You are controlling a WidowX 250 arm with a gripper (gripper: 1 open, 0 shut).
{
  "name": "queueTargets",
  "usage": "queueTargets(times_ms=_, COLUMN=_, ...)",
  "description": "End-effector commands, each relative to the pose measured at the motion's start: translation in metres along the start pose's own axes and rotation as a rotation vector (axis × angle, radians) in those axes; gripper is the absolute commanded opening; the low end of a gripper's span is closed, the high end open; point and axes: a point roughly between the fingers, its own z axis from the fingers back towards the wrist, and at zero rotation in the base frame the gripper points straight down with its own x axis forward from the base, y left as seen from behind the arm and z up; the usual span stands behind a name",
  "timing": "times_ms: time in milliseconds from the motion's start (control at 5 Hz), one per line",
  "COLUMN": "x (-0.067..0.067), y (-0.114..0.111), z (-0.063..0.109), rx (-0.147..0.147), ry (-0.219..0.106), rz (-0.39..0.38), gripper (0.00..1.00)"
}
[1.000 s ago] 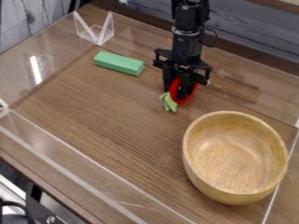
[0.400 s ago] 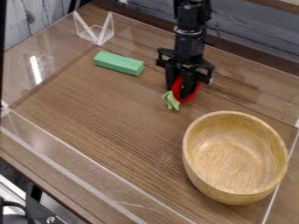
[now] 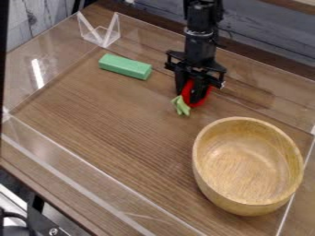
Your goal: Move the red object to the right side of the table
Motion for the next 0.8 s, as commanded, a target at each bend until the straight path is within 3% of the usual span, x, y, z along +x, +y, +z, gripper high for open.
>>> queueTargets(times_ms=0, x=0.0038, y=-0.0161, z=0.0008, rx=-0.006, ry=-0.006, rz=-0.058, gripper=0.0)
queueTargets(times_ms=600, x=0.0036, y=-0.0229, z=-0.0007, rx=-0.021, ry=0.014, rz=-0.079, gripper=0.0)
